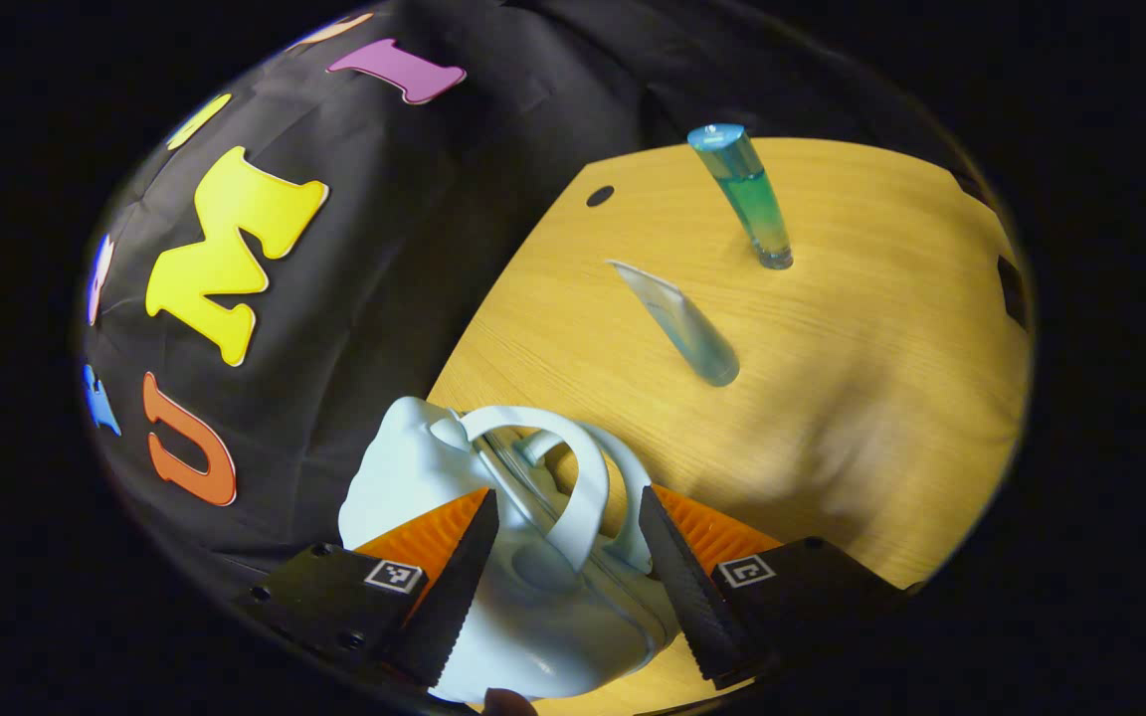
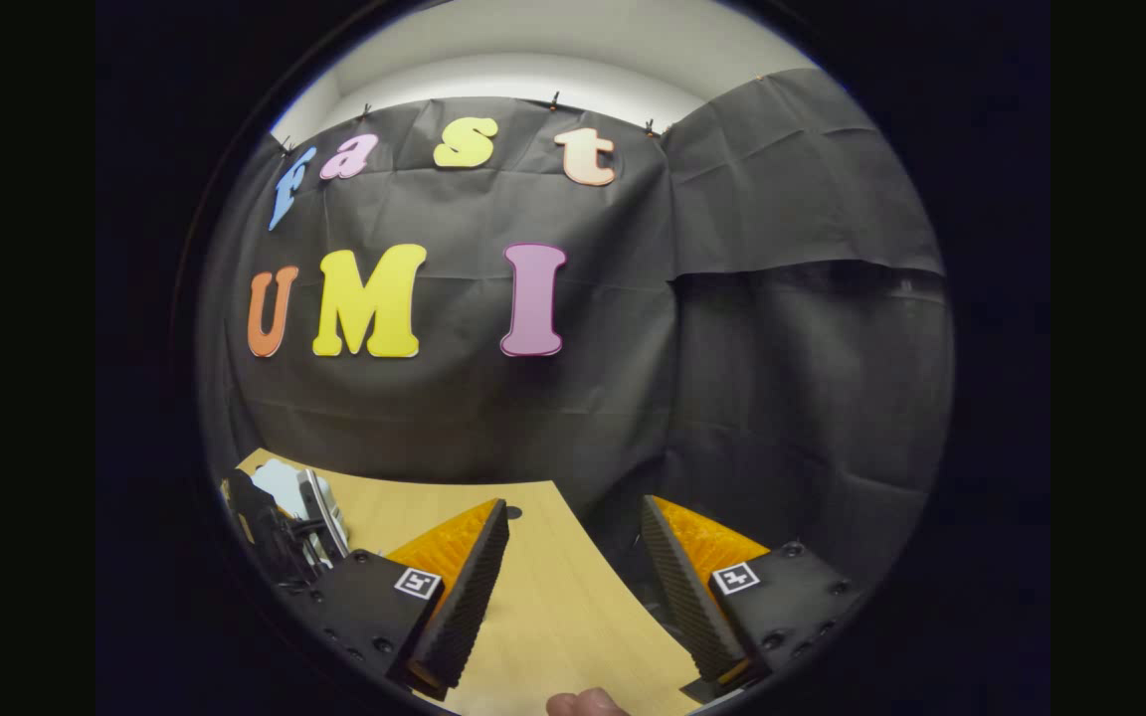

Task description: First open the suitcase, pack the skin care products into it, and then close the suitcase.

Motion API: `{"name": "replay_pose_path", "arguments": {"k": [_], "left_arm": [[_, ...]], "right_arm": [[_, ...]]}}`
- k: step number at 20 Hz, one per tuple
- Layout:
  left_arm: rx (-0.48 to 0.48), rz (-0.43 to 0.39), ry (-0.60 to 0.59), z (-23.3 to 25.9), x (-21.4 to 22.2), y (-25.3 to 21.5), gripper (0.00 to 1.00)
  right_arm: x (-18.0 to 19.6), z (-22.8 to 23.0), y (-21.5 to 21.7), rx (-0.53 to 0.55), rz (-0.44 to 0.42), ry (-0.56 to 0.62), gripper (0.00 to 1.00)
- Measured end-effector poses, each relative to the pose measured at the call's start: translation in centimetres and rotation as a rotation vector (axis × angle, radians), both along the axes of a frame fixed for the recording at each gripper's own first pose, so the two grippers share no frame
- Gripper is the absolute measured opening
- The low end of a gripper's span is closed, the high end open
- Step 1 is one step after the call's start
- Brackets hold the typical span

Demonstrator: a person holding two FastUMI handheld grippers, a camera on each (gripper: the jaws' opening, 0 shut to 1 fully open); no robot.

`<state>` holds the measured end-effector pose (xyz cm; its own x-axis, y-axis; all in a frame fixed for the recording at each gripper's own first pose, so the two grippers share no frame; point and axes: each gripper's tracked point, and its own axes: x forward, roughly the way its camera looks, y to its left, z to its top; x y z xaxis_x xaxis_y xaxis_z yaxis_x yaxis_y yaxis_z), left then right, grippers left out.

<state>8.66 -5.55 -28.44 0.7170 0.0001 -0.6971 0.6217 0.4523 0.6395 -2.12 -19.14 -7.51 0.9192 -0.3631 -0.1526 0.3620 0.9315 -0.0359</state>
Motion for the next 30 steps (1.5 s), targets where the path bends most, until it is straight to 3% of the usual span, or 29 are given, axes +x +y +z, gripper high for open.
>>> {"name": "replay_pose_path", "arguments": {"k": [5,7,8,9,10,15,18,23,30], "left_arm": [[0.071,-0.011,0.057,-1.6,0.9,0.2,0.84],[0.088,-0.014,0.086,-2.0,0.9,0.4,0.72],[0.098,-0.019,0.083,-1.9,1.1,0.3,0.59],[0.097,-0.022,0.095,-1.9,1.1,0.2,0.55],[0.091,-0.021,0.103,-2.2,1.0,0.1,0.39],[0.056,-0.016,0.001,0.5,1.8,0.1,0.19],[-0.031,0.03,-0.079,4.4,2.6,1.5,0.08],[-0.219,0.122,-0.278,12.7,3.8,5.3,0.03],[-0.532,0.37,-0.476,21.7,4.1,19.7,0.03]], "right_arm": [[-0.8,-0.2,-0.9,0.007,-0.036,0.005,0.8],[-1.0,-0.5,-1.2,0.011,-0.049,0.011,0.8],[-1.0,-0.5,-1.3,0.014,-0.055,0.014,0.8],[-1.1,-0.5,-1.3,0.015,-0.058,0.015,0.78],[-1.1,-0.5,-1.2,0.014,-0.059,0.016,0.8],[-1.0,-0.1,0.2,0.004,-0.039,0.012,0.8],[-0.5,0.2,1.5,0.002,-0.015,0.003,0.8],[0.6,1.1,4.9,-0.005,0.05,-0.007,0.8],[3.0,3.9,12.2,-0.043,0.191,-0.033,0.8]]}}
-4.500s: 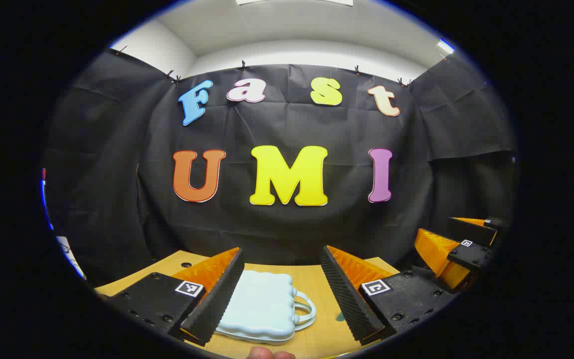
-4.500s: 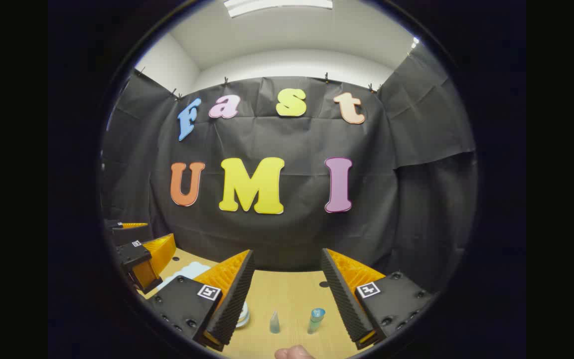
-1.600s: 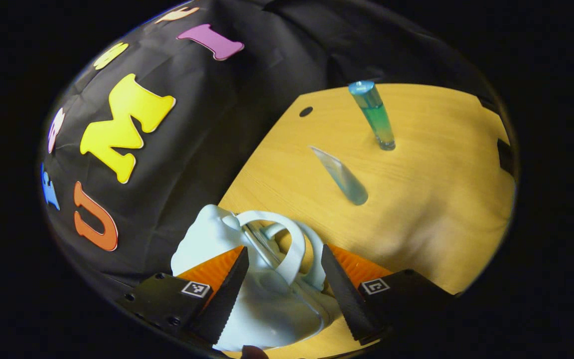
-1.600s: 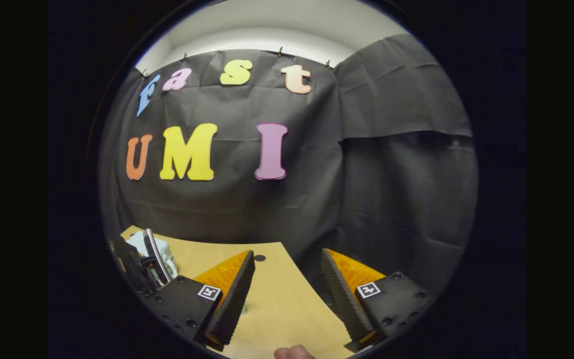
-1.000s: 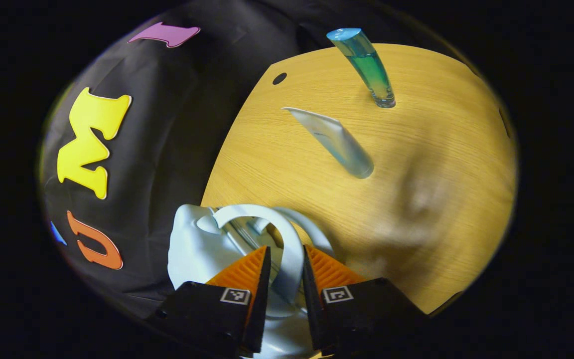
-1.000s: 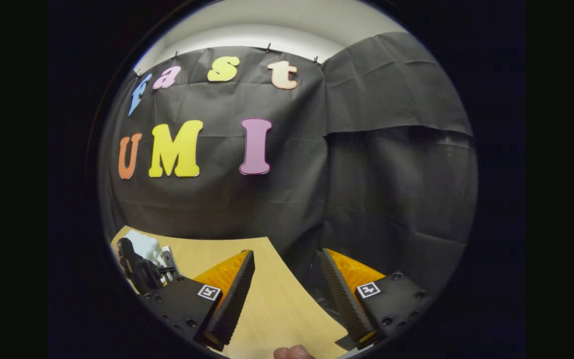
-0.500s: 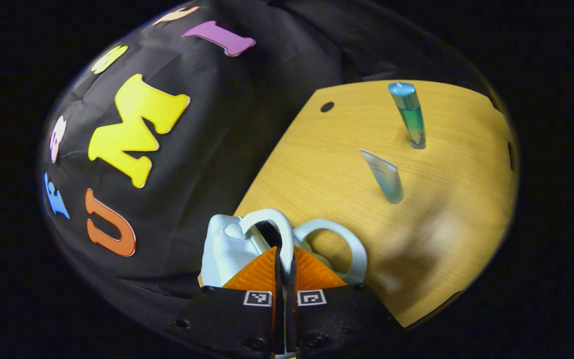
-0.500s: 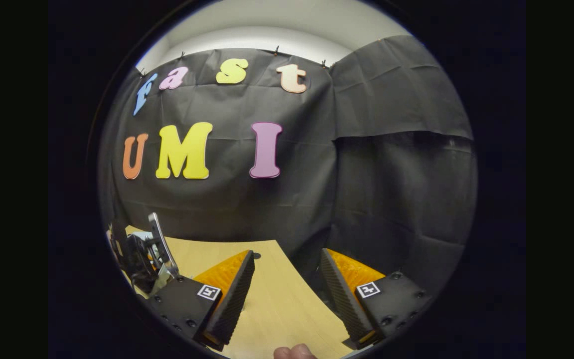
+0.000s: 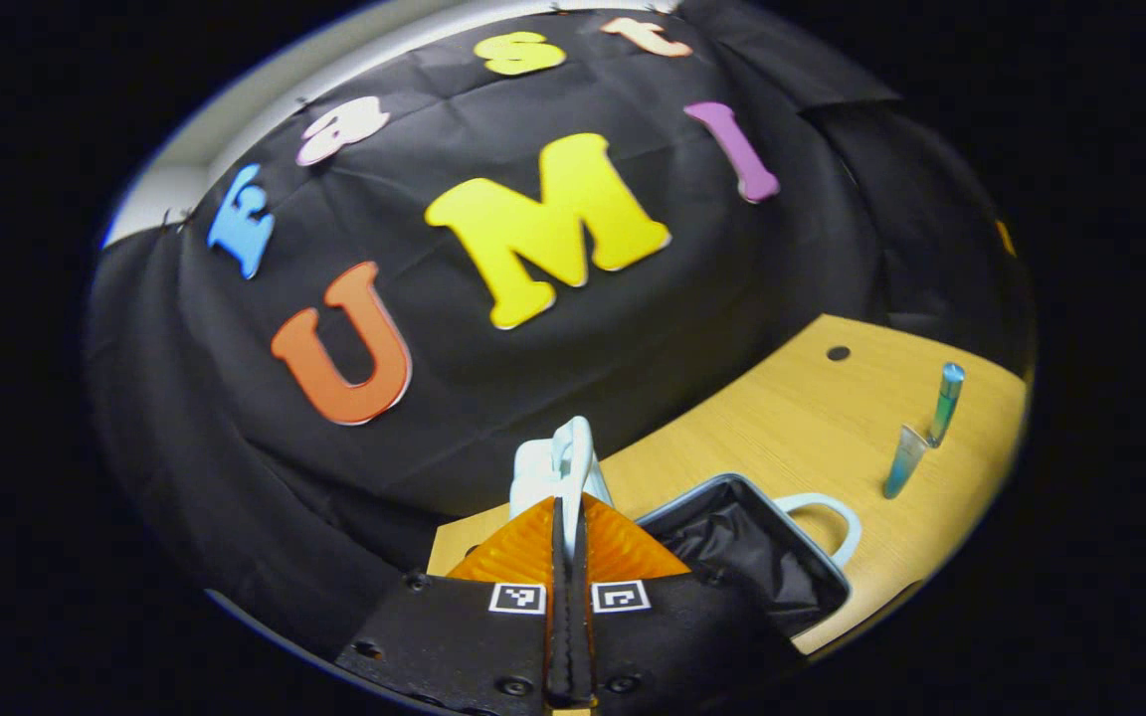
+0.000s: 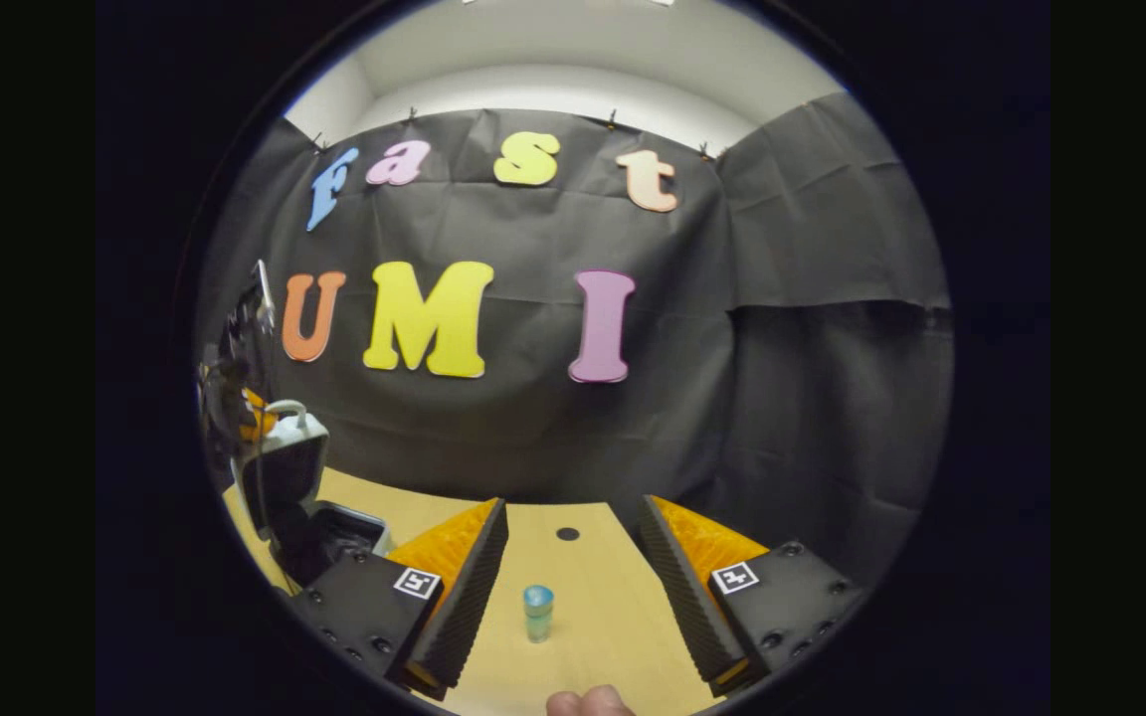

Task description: First open the suitcase, pack the skin care products into it, and then close the suitcase.

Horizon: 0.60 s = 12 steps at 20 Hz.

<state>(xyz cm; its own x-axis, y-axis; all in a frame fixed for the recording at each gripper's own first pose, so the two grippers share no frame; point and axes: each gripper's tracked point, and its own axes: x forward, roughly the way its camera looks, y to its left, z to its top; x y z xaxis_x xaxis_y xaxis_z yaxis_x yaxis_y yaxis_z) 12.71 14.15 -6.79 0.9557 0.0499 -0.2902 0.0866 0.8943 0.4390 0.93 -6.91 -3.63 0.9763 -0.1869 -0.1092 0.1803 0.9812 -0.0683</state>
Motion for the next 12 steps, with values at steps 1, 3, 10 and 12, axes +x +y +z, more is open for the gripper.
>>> {"name": "replay_pose_path", "arguments": {"k": [1,3,10,12], "left_arm": [[-0.03,0.042,-0.026,0.3,-0.2,2.9,0.02],[-0.091,0.104,-0.042,-0.5,-0.5,8.6,0.03],[-0.367,0.176,-0.054,-7.8,0.4,21.9,0.03],[-0.425,0.197,-0.026,-10.7,0.5,23.7,0.03]], "right_arm": [[0.3,0.3,0.9,-0.003,0.015,-0.002,0.8],[0.9,0.8,2.7,-0.01,0.036,-0.003,0.8],[2.3,0.5,6.4,-0.045,0.041,0.058,0.8],[2.3,0.8,7.1,-0.072,0.041,0.06,0.79]]}}
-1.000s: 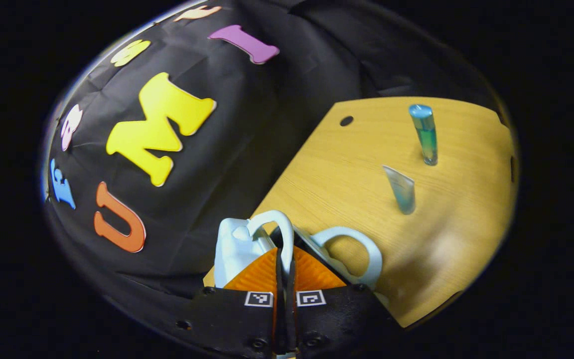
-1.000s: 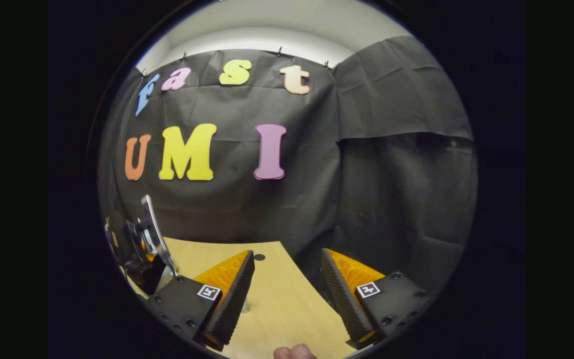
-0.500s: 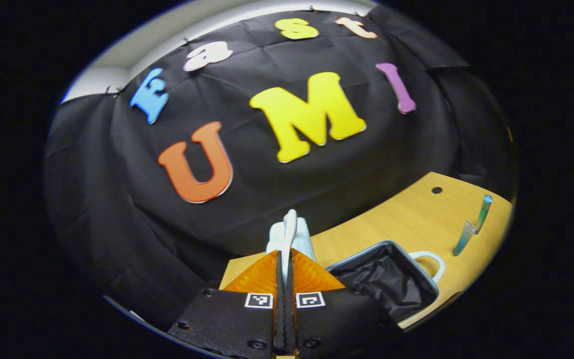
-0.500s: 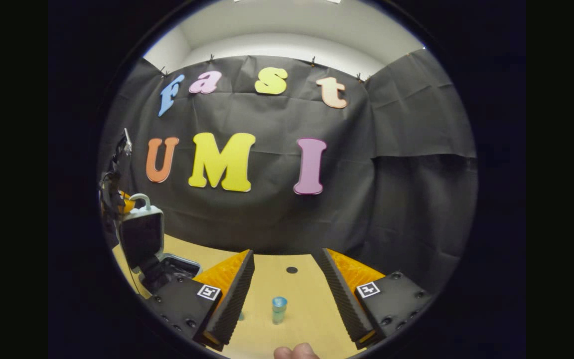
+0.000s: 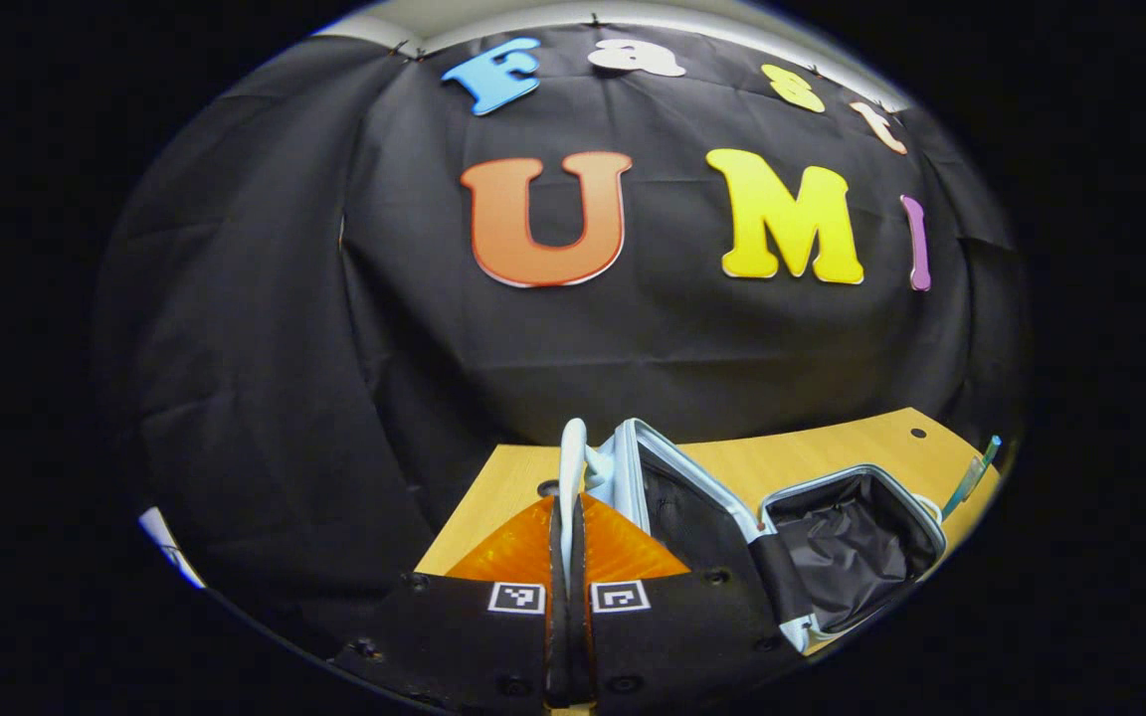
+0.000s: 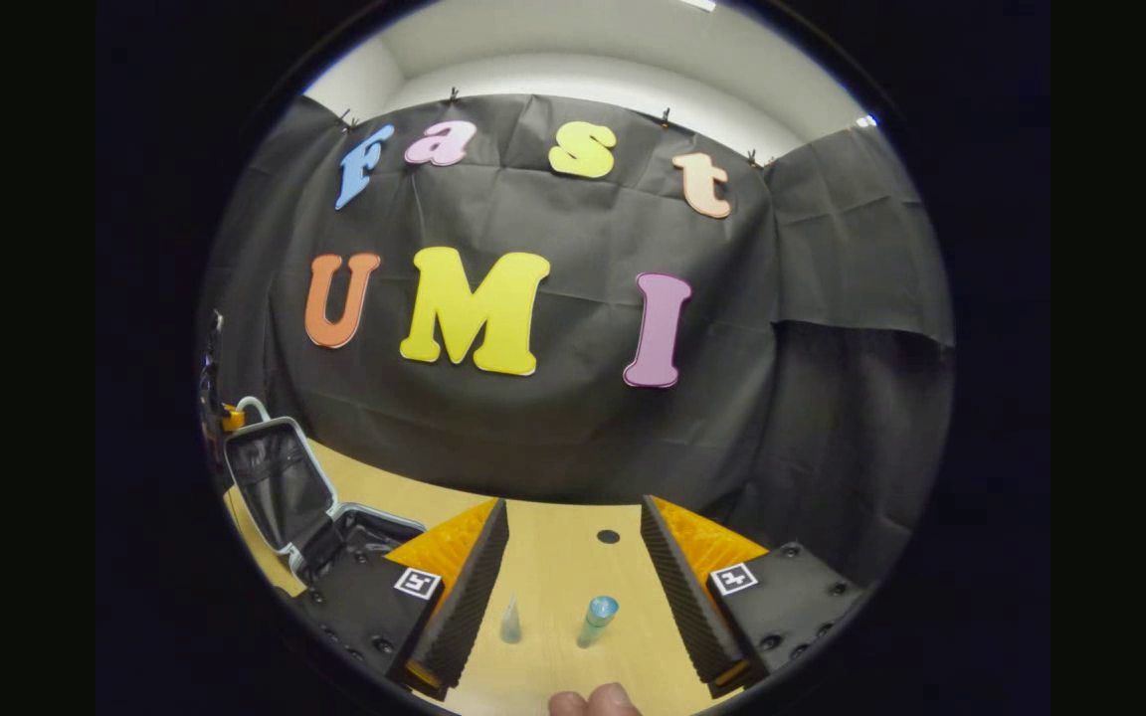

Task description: First open the suitcase, pack the skin care products into it, and then close the suitcase.

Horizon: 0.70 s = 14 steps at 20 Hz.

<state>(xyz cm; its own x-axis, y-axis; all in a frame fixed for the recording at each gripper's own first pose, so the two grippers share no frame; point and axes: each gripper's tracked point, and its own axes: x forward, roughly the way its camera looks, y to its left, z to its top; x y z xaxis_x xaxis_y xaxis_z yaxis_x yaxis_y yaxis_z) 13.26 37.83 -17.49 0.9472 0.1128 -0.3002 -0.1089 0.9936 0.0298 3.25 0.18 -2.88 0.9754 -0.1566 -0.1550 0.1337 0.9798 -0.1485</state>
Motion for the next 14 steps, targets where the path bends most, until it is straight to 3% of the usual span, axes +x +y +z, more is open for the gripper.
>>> {"name": "replay_pose_path", "arguments": {"k": [9,14], "left_arm": [[-0.272,0.088,0.102,-11.0,-1.6,4.2,0.03],[-0.377,0.134,0.133,-15.0,-2.4,4.6,0.11]], "right_arm": [[0.7,-1.6,1.7,-0.051,-0.02,0.061,0.78],[1.3,-1.5,3.1,-0.067,0.007,0.064,0.78]]}}
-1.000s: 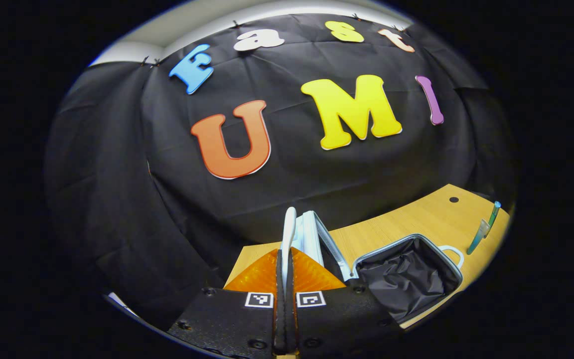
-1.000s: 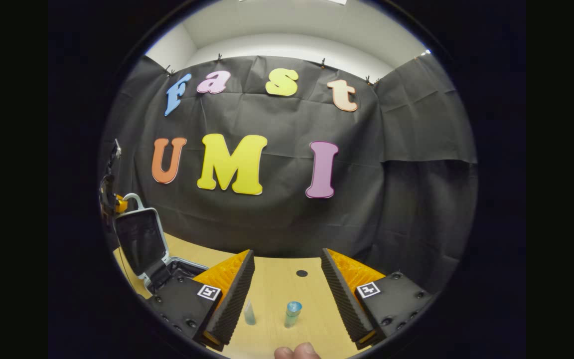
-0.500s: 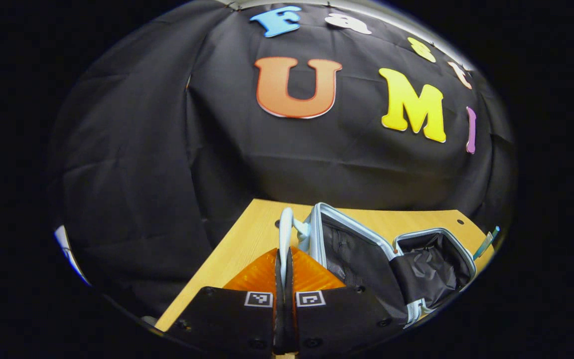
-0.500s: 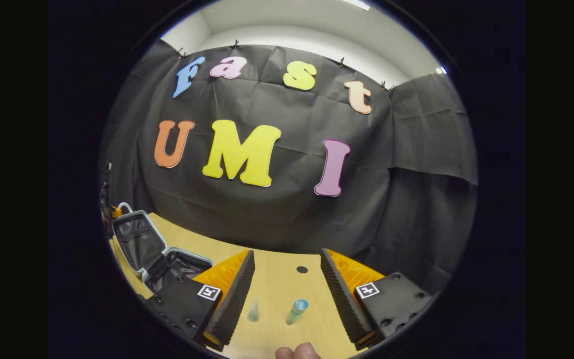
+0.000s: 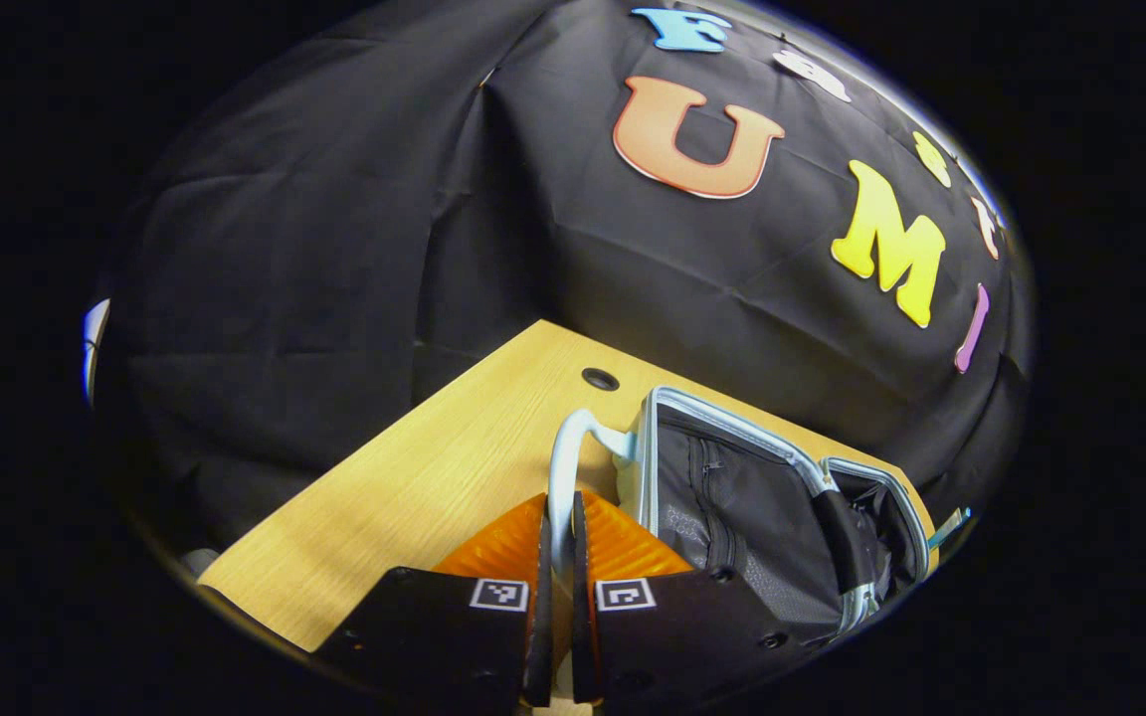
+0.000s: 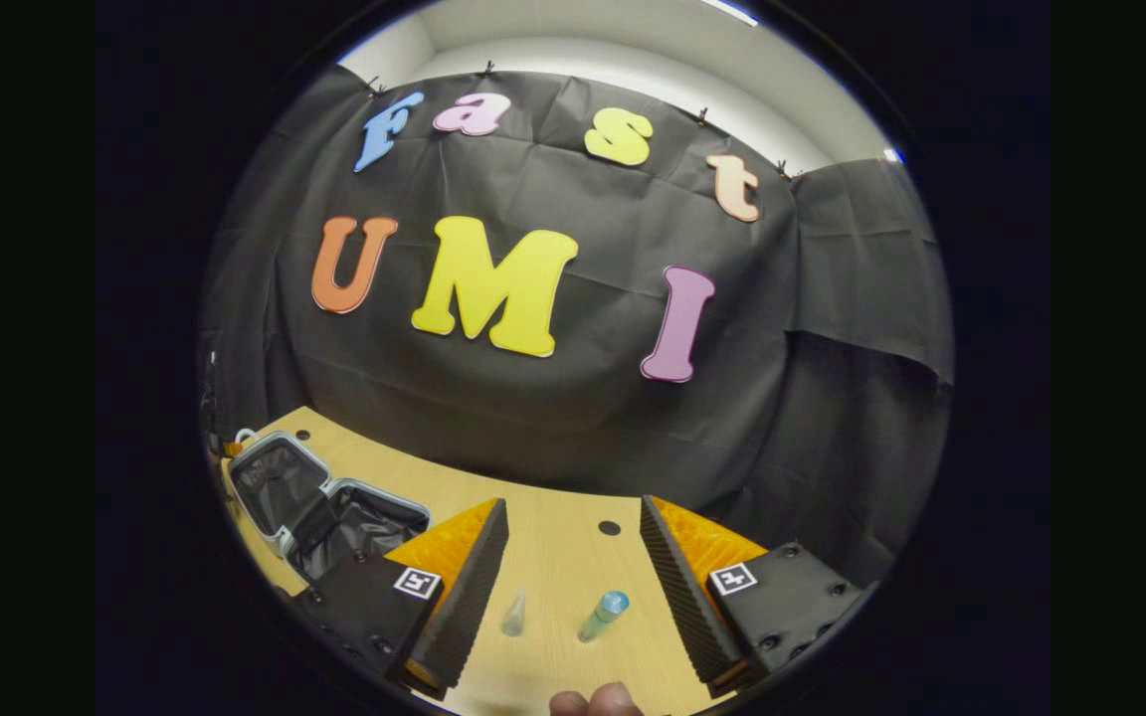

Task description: First open the suitcase, pack the skin care products into it, and then close the suitcase.

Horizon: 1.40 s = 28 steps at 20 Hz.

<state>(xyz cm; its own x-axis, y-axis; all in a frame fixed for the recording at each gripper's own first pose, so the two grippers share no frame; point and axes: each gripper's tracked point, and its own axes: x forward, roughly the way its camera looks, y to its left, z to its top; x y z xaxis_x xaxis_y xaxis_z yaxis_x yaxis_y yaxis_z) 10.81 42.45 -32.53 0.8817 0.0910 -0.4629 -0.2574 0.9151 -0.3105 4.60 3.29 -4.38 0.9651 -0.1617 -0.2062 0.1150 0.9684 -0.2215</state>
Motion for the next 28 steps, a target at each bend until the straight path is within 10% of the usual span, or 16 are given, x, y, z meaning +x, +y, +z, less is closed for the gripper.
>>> {"name": "replay_pose_path", "arguments": {"k": [7,9,14,18,22,28], "left_arm": [[0.066,0.024,0.011,0.1,-0.9,1.9,0.24],[0.058,0.037,-0.011,1.8,-1.4,1.8,0.67],[0.159,0.089,-0.148,10.9,-2.9,-0.3,0.92],[0.299,0.11,-0.287,21.5,-4.1,-5.2,1.0],[0.443,0.099,-0.419,30.4,-5.2,-13.3,0.87],[0.39,0.092,-0.491,30.9,-7.8,-25.9,0.97]], "right_arm": [[-0.6,-0.8,-0.5,0.008,0.004,0.018,0.8],[-0.9,-0.9,-1.0,0.023,0.003,0.018,0.8],[-1.6,-1.3,-2.0,0.091,0.009,0.011,0.79],[-2.5,-0.7,-3.7,0.14,0.023,-0.03,0.8],[-3.3,-0.2,-6.8,0.171,0.006,-0.068,0.8],[-4.9,-0.6,-12.1,0.194,-0.043,-0.087,0.8]]}}
